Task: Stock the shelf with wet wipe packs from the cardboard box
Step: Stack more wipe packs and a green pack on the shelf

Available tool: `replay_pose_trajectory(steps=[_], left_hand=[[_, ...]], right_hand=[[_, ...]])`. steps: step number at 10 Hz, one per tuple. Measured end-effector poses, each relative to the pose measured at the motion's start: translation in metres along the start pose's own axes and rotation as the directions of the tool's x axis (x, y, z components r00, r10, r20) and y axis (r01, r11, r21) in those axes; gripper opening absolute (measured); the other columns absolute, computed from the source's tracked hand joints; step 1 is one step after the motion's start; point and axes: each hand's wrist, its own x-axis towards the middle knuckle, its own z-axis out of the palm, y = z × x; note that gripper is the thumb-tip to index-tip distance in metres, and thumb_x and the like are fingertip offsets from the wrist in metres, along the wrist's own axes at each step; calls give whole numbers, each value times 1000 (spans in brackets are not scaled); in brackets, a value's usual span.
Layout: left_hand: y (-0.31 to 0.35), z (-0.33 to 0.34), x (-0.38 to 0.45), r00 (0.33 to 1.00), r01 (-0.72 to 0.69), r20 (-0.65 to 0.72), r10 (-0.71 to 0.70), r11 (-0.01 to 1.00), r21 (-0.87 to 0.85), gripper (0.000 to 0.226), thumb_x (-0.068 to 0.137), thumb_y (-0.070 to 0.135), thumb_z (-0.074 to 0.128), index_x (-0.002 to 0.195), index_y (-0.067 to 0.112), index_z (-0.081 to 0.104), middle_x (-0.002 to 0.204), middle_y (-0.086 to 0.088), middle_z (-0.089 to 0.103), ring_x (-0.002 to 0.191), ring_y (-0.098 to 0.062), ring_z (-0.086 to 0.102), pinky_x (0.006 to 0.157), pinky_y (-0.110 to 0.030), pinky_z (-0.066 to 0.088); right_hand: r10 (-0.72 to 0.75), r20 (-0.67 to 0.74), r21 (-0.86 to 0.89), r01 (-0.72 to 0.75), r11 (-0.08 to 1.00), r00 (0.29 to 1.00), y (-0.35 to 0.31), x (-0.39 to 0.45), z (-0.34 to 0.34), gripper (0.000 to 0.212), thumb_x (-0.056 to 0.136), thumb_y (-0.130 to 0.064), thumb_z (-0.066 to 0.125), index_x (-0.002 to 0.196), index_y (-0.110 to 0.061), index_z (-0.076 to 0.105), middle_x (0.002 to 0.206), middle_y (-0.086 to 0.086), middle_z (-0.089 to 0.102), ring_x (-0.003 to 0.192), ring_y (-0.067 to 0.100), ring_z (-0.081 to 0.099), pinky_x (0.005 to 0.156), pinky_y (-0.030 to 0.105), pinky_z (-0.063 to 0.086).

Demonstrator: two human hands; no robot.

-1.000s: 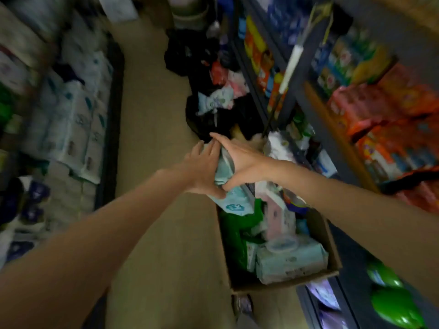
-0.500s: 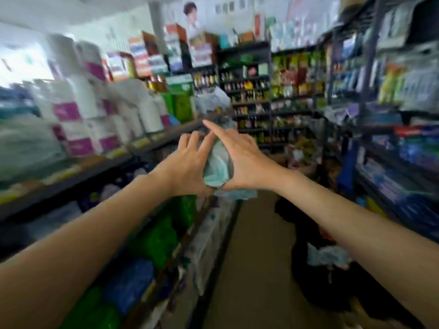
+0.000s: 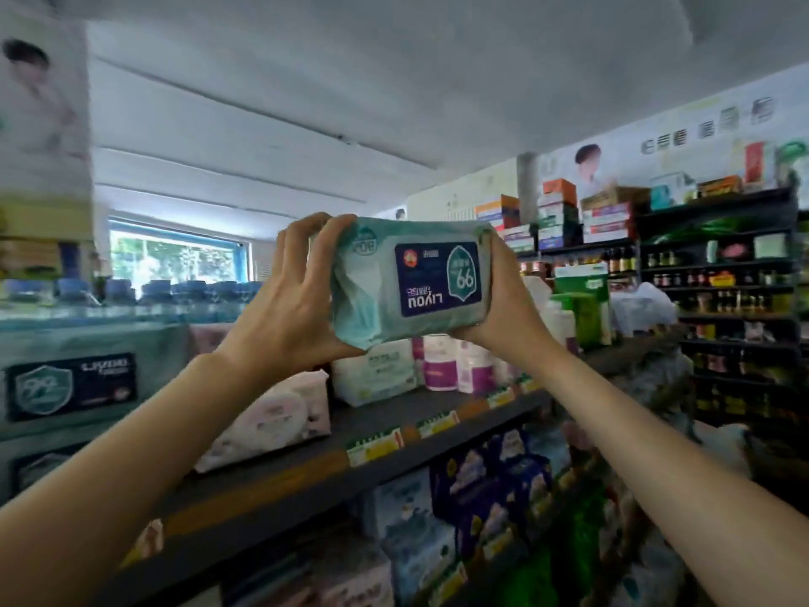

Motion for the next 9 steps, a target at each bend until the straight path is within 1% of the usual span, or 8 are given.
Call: replay_pose_trajectory(steps=[1, 3, 4, 5, 6, 7, 8, 9], left_hand=[[-32, -5, -12, 998, 59, 19, -60, 996, 63, 93, 65, 57, 63, 133, 8, 24, 126, -24, 36, 117, -38, 41, 96, -53, 46], [-62, -7, -5, 1000, 6, 7, -8, 957, 291, 86, 66, 57, 61, 131, 11, 28, 125, -20, 37, 114, -33, 37, 85, -48, 52], [-69, -10, 10, 999, -11, -34, 30, 892, 453, 82, 67, 57, 60, 129, 14, 27, 123, -5, 28, 116, -28, 30, 70, -45, 56], [-81, -18, 28, 994, -92, 14, 106, 784, 614, 76, 73, 53, 61, 129, 16, 26, 124, -5, 25, 119, -30, 25, 73, -48, 57], [-97, -28, 32, 964, -264, 180, 195, 634, 727, 67, 78, 43, 61, 129, 17, 27, 125, -8, 25, 119, -32, 26, 71, -48, 58], [-101, -26, 21, 905, -424, 333, 264, 507, 751, 68, 75, 28, 70, 128, 17, 30, 122, -13, 29, 114, -32, 33, 67, -37, 57], [-103, -23, -3, 874, -470, 455, 172, 535, 702, 73, 70, 38, 68, 130, 20, 29, 124, -13, 30, 114, -31, 35, 73, -33, 56], [-108, -56, -33, 866, -357, 500, -7, 692, 627, 69, 75, 50, 55, 131, 18, 32, 123, -10, 35, 105, -27, 49, 76, -34, 55]], right_hand=[[-99, 77, -103, 107, 989, 992, -2, 22, 38, 112, 65, -34, 82, 147, -20, 8, 156, 1, 8, 143, 13, 9, 114, 27, 15], [-257, 75, -370, 266, 890, 963, 5, 71, 82, 117, 57, -44, 81, 143, -31, 2, 154, 10, 17, 136, 37, 24, 108, 58, 28], [215, -30, -27, -216, 976, 976, -6, 85, 104, 102, 71, -28, 77, 147, -20, 10, 146, 19, 26, 128, 41, 35, 103, 53, 37], [333, 586, 771, -635, 52, 739, -13, 93, 119, 50, 81, 3, 54, 129, 5, 40, 101, 26, 64, 85, 36, 67, 79, 44, 57], [33, 691, 633, -582, -511, 722, -11, 98, 133, 54, 81, -20, 53, 128, 6, 43, 121, 25, 57, 107, 39, 60, 93, 53, 49], [-65, 718, 612, -674, -413, 693, -21, 105, 147, 66, 80, -56, 52, 128, -10, 51, 118, 17, 61, 109, 33, 57, 93, 49, 45], [-18, 765, 602, -725, -334, 644, -24, 109, 170, 55, 78, -57, 52, 115, -17, 59, 103, 11, 67, 97, 28, 59, 88, 40, 46], [146, 721, 691, -693, -205, 677, -32, 115, 201, 56, 73, -48, 66, 120, -20, 56, 111, 9, 66, 100, 28, 62, 76, 39, 54]])
